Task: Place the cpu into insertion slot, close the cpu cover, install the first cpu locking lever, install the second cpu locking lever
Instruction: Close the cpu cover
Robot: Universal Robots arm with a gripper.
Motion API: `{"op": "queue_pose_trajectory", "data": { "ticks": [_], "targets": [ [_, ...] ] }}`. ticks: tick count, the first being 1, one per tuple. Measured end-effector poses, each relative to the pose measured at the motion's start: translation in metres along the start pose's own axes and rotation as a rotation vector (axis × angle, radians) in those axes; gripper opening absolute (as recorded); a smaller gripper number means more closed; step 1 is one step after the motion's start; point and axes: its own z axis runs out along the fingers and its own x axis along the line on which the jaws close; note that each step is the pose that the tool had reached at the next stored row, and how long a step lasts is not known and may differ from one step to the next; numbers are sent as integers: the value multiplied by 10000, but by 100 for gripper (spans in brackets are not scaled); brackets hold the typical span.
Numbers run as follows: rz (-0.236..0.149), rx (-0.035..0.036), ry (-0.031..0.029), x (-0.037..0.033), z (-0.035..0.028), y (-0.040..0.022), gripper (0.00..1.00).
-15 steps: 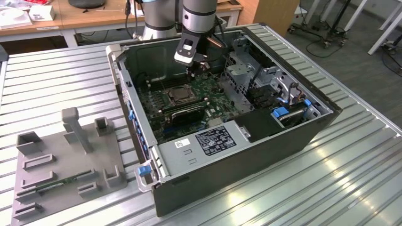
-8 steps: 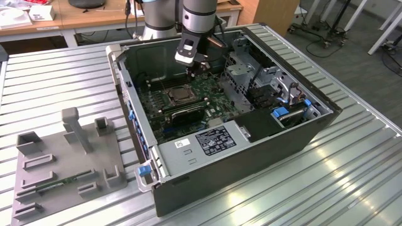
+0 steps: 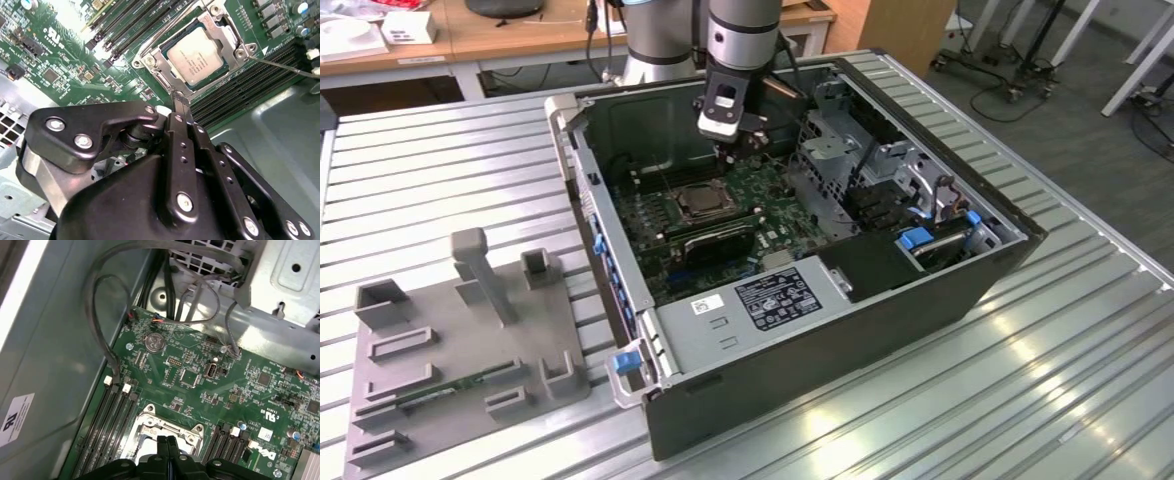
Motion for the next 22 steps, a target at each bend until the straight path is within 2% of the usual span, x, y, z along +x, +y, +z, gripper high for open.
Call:
{"op": "queue_pose_trajectory", "data": {
  "ticks": [15, 22],
  "targets": [
    [-806, 43, 35, 0, 0, 0, 11],
    [-1726, 91, 76, 0, 2, 0, 11]
  ]
}}
